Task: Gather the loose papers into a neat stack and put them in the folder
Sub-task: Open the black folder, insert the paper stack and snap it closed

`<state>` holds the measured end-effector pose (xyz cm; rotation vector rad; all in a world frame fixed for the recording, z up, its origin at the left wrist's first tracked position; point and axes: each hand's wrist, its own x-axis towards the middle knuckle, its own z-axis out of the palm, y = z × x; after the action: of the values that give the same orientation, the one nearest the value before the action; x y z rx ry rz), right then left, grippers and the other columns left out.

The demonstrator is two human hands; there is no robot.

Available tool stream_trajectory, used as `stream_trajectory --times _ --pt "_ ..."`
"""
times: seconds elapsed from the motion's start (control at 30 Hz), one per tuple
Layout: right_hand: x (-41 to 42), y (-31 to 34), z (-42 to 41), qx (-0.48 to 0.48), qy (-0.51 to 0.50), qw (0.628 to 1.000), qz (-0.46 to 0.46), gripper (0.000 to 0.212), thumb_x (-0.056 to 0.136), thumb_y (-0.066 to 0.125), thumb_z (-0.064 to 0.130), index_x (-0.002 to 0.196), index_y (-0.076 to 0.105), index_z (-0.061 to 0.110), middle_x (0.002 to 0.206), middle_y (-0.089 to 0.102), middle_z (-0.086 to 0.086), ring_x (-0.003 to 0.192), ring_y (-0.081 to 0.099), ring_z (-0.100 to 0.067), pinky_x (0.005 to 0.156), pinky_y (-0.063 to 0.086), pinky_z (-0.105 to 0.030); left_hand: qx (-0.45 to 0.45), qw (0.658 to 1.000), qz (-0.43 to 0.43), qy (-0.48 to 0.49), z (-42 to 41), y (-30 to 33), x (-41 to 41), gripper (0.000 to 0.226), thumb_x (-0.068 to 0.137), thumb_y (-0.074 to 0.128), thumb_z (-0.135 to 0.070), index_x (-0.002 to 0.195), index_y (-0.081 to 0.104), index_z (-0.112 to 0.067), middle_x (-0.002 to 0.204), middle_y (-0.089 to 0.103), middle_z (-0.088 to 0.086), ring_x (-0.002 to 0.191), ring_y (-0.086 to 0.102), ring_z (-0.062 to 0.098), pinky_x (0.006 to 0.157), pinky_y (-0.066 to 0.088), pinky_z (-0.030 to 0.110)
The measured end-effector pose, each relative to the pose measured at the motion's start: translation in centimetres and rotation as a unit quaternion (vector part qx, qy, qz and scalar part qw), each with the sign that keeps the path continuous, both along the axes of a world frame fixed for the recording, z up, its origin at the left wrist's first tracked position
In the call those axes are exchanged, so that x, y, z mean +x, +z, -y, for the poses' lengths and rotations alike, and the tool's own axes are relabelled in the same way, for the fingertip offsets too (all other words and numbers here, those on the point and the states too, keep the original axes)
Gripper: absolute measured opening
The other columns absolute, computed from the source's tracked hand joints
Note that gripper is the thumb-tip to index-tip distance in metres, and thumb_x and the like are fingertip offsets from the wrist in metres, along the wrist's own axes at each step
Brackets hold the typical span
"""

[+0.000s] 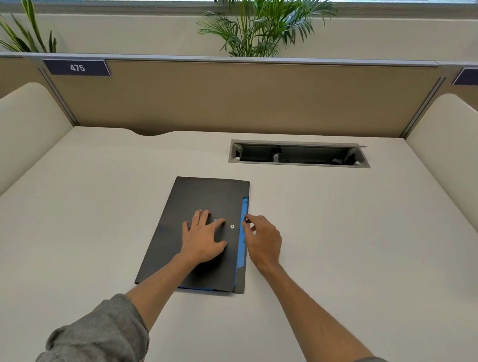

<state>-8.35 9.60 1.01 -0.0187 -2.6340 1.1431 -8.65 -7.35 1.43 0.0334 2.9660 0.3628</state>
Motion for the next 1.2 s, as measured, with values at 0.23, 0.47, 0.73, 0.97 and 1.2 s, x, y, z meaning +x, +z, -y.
stream_trajectory --times 0.23,0.47,0.73,0.97,1.2 --pt "-0.9 0.2 1.0 0.153 0.101 0.983 0.005 0.026 0.099 0.054 0.027 0.118 0.070 0.019 0.109 0.068 0.001 0.092 0.065 -0.018 0.075 0.054 -0.031 0.020 0.999 0.023 0.023 0.3 -0.5 0.5 0.071 0.084 0.053 -0.061 0.148 0.027 -0.043 0.162 0.013 -0.003 0.149 0.005 0.022 0.117 0.011 0.056" --pt "-1.0 -0.2 1.9 0.224 0.122 0.966 0.032 0.029 0.103 0.045 0.026 0.120 0.067 0.017 0.115 0.062 -0.001 0.100 0.058 -0.017 0.075 0.049 -0.028 0.022 0.999 0.035 0.021 0.4 -0.3 0.3 0.071 0.084 0.053 -0.060 0.148 0.028 -0.043 0.163 0.012 -0.002 0.149 0.005 0.023 0.117 0.012 0.056" --pt "0.0 -0.7 2.1 0.301 0.143 0.943 0.016 0.035 0.103 0.038 0.030 0.124 0.059 0.012 0.122 0.057 -0.006 0.104 0.055 -0.021 0.075 0.047 -0.031 0.018 0.999 0.038 0.021 0.3 -0.3 0.1 0.069 0.085 0.052 -0.060 0.147 0.029 -0.043 0.163 0.013 -0.002 0.149 0.007 0.024 0.116 0.013 0.057" --pt "0.1 -1.0 2.0 0.332 0.171 0.927 0.022 0.043 0.105 0.030 0.032 0.135 0.051 0.008 0.131 0.053 -0.009 0.112 0.052 -0.023 0.086 0.045 -0.034 0.017 0.999 0.037 0.021 0.4 -0.6 0.0 0.068 0.085 0.050 -0.062 0.147 0.029 -0.043 0.162 0.013 -0.002 0.149 0.007 0.025 0.115 0.013 0.058" --pt "-0.1 -0.8 2.1 0.328 0.170 0.929 0.019 0.042 0.103 0.031 0.033 0.126 0.057 0.008 0.125 0.055 -0.009 0.106 0.054 -0.023 0.084 0.044 -0.035 0.022 0.999 0.043 0.011 0.7 -0.1 0.1 0.069 0.086 0.050 -0.063 0.148 0.029 -0.041 0.162 0.013 -0.002 0.149 0.007 0.023 0.115 0.014 0.057"
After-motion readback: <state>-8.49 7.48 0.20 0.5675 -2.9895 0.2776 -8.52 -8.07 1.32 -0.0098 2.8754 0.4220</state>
